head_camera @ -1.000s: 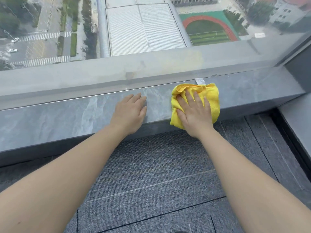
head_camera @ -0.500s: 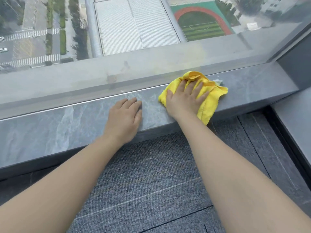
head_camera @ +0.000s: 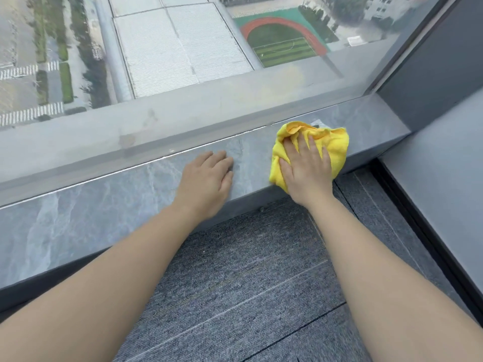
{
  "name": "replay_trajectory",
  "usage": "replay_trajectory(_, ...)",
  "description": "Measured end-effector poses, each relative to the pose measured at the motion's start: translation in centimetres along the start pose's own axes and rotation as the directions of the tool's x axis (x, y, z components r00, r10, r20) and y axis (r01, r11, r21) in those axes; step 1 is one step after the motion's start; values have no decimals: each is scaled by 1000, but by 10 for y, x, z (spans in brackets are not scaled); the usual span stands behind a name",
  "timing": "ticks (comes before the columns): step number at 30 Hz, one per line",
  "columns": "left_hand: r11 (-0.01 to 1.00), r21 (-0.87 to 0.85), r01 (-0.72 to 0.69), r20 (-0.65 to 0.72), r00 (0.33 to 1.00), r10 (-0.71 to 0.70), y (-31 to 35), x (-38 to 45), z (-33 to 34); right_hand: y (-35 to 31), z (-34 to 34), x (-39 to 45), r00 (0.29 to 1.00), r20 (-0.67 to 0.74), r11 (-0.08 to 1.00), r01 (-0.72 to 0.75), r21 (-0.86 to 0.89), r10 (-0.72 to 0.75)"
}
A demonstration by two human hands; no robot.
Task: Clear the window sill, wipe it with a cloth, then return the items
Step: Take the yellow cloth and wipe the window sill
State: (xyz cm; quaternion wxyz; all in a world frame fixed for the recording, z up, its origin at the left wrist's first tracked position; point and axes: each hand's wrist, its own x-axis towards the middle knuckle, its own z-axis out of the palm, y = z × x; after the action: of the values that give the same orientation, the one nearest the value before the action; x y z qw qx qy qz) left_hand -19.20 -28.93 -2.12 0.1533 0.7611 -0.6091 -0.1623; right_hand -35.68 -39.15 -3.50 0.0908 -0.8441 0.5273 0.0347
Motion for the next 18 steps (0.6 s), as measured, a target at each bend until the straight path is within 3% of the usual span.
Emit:
replay_trajectory(5,999,23,27,58,998,-28,-2,4,2,-15,-8,32,960,68,959,-277,62,273)
replay_trajectory(8,1000,19,20,73,997,-22,-4,5,-1,-29,-11,47,933,104,932,-353,75,345)
replay_trajectory(10,1000,2,21,49,999,-21,-4,8,-3,-31,-9,49,953,90,955,-293,45,288)
replay_trajectory(13,999,-22,38,10,999,-38,-1,13,-5,-20,-8,37,999,38,1000,-25,-11,26)
replay_trajectory(16,999,-43,28,3,1000,-28,15,24,-2,7,-9,25,976,41,976,216,-9,-215)
replay_trajectory(18,998,-59,16,33,999,-14,31,33,1,25,-9,19,962,24,962,272,21,-272)
